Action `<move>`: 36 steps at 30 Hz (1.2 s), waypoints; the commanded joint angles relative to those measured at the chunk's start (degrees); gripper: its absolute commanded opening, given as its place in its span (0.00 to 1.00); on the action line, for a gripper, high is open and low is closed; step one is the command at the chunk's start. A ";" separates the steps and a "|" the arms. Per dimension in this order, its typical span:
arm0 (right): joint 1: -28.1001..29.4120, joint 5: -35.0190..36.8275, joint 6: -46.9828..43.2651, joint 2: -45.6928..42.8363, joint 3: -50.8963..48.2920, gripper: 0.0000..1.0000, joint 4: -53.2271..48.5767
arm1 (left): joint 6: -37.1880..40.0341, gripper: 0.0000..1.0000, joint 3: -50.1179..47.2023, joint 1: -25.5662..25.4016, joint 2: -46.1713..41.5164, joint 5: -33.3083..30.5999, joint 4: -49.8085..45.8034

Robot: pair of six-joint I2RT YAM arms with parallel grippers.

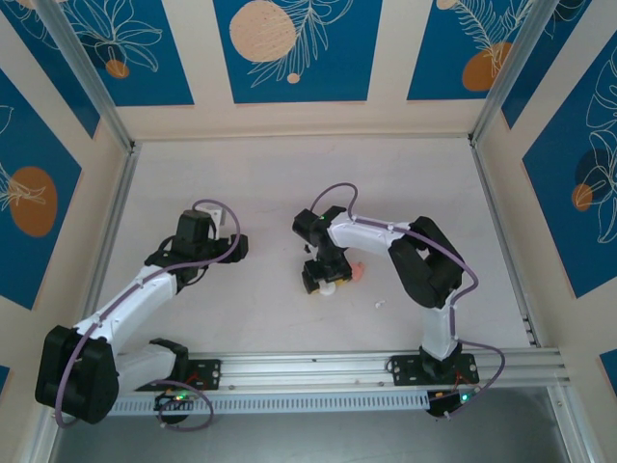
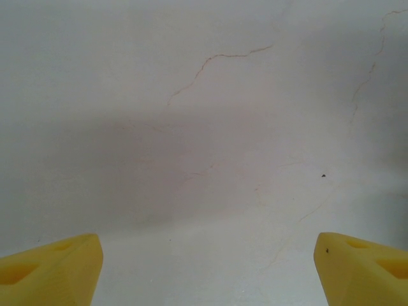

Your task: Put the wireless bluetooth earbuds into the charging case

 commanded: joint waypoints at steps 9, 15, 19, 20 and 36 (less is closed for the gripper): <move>0.97 3.86 -0.08 2.69 1.47 0.59 -1.97 | -0.39 0.85 -0.82 -0.28 -0.32 1.22 0.07; 0.93 3.90 0.70 1.83 0.39 0.46 -0.80 | 0.43 0.85 -0.02 -0.22 0.67 2.08 -0.32; 0.74 2.64 1.70 -1.65 -1.14 0.45 1.96 | 2.13 0.84 -0.87 -0.22 -0.94 4.59 1.13; 0.48 2.04 2.30 -3.00 -1.44 0.45 3.29 | 2.78 0.83 -1.32 -0.27 -1.69 5.66 2.42; -3.33 -10.36 17.05 -21.00 -12.21 0.38 45.85 | 13.91 0.71 -16.40 -4.12 -14.35 18.62 38.86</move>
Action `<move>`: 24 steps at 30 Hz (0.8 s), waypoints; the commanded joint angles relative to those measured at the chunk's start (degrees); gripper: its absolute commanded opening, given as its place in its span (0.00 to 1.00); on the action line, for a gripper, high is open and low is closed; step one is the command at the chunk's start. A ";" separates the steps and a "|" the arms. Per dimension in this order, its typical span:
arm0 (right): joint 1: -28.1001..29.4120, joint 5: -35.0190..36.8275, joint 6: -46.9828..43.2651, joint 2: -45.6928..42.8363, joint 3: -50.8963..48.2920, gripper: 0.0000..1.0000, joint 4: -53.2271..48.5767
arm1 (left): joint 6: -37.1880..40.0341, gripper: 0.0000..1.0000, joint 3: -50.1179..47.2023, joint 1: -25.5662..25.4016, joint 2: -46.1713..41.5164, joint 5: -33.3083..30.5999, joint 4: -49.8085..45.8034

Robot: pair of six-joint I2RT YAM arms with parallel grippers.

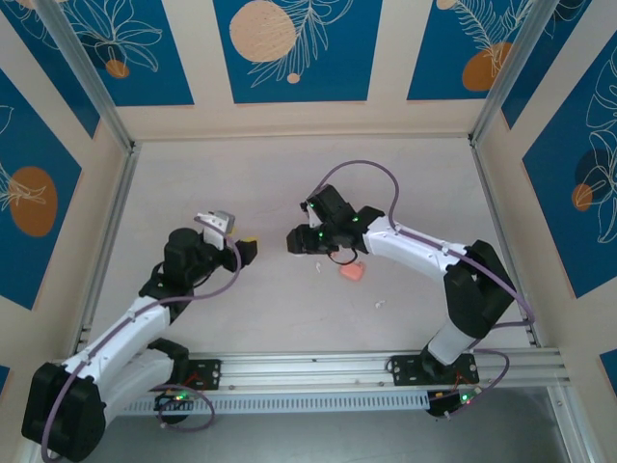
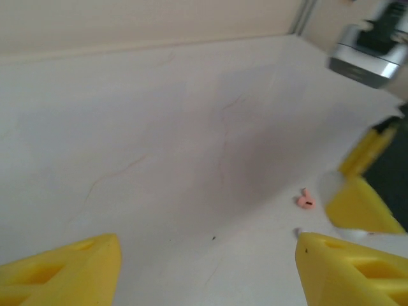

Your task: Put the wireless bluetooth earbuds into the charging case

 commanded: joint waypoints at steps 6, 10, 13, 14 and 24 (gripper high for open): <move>-1.48 -6.57 10.58 -4.23 -7.79 0.38 27.30 | 7.90 0.69 -8.59 -1.98 -1.30 9.78 23.68; -1.04 -7.39 13.16 -4.90 -10.88 0.38 34.78 | 11.42 0.65 -9.83 -3.30 -0.79 12.06 26.38; -0.21 -7.48 14.20 -5.08 -12.13 0.38 38.35 | 13.58 0.64 -10.15 -4.36 -0.17 12.05 27.55; 0.22 -7.36 14.31 -5.16 -12.60 0.38 39.73 | 13.78 0.63 -10.27 -4.62 0.12 11.81 28.41; 3.88 -6.15 13.65 -5.87 -13.77 0.39 45.37 | 10.87 0.61 -11.95 -6.41 4.58 6.00 39.60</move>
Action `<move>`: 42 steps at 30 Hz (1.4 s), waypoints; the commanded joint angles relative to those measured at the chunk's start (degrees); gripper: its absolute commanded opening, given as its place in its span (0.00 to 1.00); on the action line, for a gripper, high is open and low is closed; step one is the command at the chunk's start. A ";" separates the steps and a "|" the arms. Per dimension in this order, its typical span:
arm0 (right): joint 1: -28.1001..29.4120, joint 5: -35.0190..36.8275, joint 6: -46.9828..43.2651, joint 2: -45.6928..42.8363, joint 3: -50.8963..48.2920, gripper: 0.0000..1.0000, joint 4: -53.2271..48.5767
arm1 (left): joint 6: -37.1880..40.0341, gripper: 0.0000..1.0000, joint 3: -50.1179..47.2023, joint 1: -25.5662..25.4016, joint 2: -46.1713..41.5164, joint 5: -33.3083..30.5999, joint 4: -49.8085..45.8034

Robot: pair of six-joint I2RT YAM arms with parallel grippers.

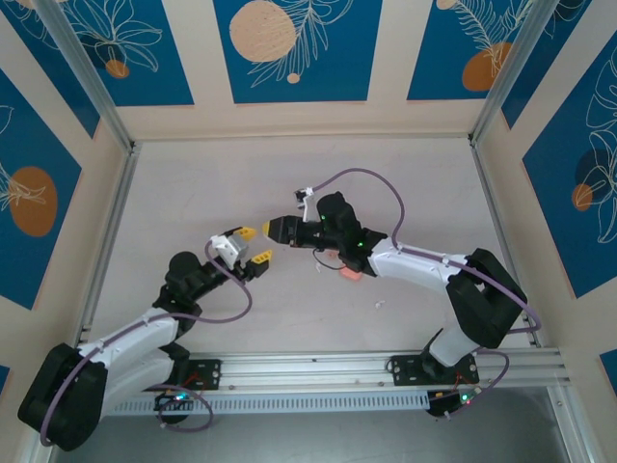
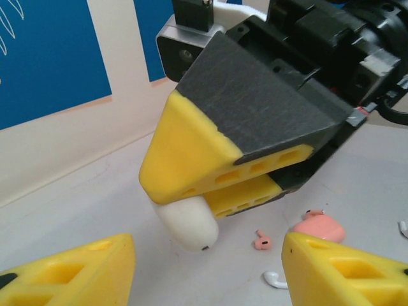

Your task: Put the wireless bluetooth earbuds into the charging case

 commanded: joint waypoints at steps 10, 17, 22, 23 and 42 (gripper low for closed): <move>2.03 -0.70 0.08 -1.91 -0.36 0.39 4.77 | -2.60 0.57 -0.76 -1.45 0.37 -5.13 9.43; 2.58 -1.88 0.09 -1.90 -0.39 0.39 6.28 | -3.13 0.56 -0.79 -1.54 0.88 -6.30 9.63; 2.82 -2.47 0.08 -1.67 -0.30 0.39 7.06 | -3.39 0.48 -0.60 -1.54 1.16 -5.27 10.00; 2.87 -2.73 0.08 -1.50 -0.21 0.39 7.24 | -3.39 0.46 -0.52 -1.54 1.14 -4.92 9.93; 3.02 -1.92 -4.08 -4.46 -2.85 0.54 7.95 | -2.17 0.24 2.75 -1.46 -0.16 -0.18 0.65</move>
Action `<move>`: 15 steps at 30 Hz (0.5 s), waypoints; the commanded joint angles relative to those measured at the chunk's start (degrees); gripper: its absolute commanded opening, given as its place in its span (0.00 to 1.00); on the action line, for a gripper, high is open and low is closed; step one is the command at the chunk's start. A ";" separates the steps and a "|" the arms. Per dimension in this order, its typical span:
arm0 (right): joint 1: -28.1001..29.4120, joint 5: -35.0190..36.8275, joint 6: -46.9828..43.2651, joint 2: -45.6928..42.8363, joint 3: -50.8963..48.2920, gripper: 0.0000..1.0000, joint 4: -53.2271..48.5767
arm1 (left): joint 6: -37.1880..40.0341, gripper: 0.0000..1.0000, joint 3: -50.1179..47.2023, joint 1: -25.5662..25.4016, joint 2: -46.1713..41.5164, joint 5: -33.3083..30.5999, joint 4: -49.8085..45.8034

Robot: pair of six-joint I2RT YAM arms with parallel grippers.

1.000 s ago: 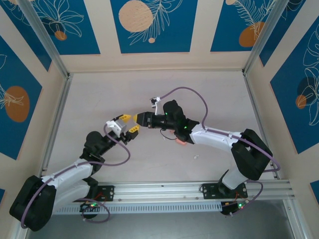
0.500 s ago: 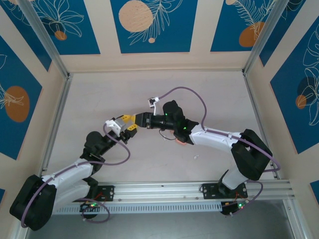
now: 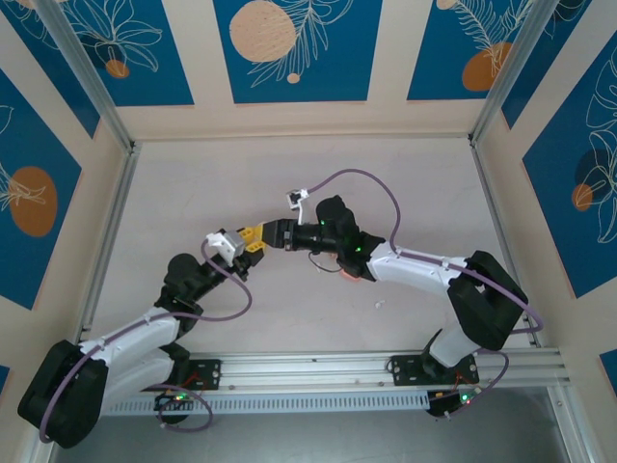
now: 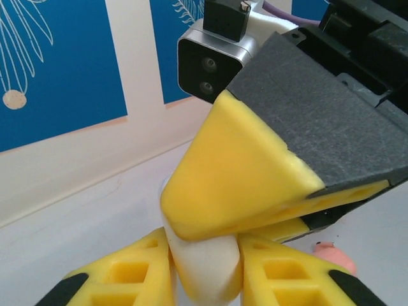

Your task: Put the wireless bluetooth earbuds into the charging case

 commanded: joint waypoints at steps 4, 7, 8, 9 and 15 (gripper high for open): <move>0.40 3.18 -10.32 -8.43 -3.66 0.67 -0.64 | 0.84 0.24 3.62 -0.02 -0.30 3.86 -5.80; -0.37 4.48 -17.64 -13.36 -6.01 0.70 -3.21 | -0.10 0.24 5.07 0.32 0.49 7.93 -7.00; -0.84 4.80 -19.92 -15.32 -6.92 0.71 -3.94 | -0.46 0.24 5.26 0.39 0.94 9.53 -6.29; -1.34 4.79 -22.10 -17.38 -7.99 0.71 -4.41 | -0.84 0.24 5.43 0.43 1.48 11.11 -5.52; -4.91 -2.16 -40.04 -29.00 -13.74 0.70 -6.90 | -2.85 0.23 7.65 0.52 4.45 20.52 -2.74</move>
